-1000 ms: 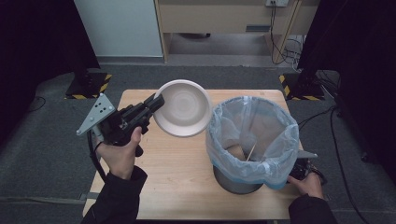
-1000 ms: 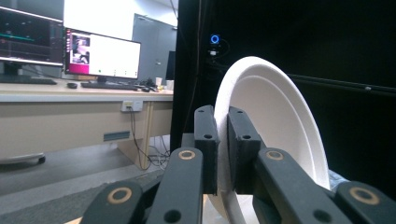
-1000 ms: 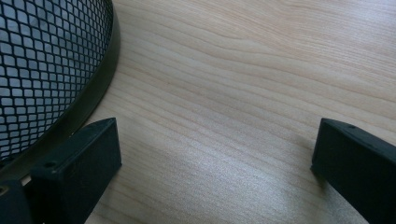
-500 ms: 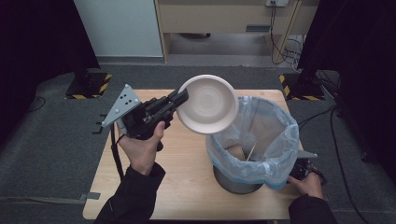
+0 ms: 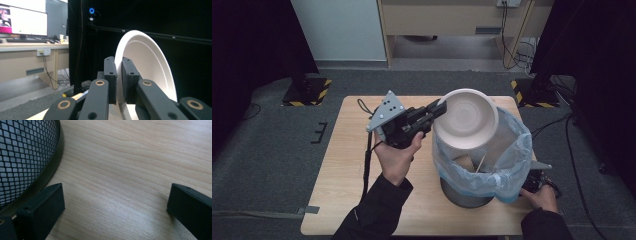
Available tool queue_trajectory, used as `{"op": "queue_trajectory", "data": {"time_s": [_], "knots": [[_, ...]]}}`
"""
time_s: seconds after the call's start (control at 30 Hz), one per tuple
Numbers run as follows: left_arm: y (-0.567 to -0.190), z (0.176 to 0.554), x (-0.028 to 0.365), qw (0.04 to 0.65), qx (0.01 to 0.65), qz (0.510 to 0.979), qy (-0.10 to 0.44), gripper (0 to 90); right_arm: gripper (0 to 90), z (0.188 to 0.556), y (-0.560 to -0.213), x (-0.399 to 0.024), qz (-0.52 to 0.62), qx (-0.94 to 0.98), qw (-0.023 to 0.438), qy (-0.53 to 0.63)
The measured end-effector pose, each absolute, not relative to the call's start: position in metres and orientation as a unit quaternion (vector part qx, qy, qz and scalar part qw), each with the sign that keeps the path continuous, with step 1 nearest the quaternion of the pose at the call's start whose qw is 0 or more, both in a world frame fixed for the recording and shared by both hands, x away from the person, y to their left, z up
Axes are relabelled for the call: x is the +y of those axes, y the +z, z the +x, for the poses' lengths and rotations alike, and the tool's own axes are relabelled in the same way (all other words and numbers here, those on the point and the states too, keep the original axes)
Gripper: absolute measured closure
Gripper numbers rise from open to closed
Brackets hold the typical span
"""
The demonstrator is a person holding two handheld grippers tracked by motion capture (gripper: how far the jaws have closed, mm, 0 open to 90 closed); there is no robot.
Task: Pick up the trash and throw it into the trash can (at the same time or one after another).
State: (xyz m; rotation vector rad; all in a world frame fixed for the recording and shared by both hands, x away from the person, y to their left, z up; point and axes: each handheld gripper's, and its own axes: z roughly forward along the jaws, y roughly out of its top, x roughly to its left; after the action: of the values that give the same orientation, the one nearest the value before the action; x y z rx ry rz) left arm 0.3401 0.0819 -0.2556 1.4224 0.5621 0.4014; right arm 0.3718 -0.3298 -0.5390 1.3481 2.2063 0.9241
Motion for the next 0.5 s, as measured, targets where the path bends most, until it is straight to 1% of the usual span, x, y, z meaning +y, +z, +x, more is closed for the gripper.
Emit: {"op": "queue_trajectory", "data": {"time_s": [0.37, 0.5], "knots": [[-0.275, 0.350, 0.045, 0.681, 0.239, 0.676, 0.151, 83.6, 1.5, 0.372, -0.539, -0.330, 0.481, 0.788, 0.197, 0.330], [-0.285, 0.354, 0.037, 0.672, 0.228, 0.693, 0.131, 83.2, 1.5, 0.372, -0.539, -0.330, 0.481, 0.788, 0.197, 0.330]]}}
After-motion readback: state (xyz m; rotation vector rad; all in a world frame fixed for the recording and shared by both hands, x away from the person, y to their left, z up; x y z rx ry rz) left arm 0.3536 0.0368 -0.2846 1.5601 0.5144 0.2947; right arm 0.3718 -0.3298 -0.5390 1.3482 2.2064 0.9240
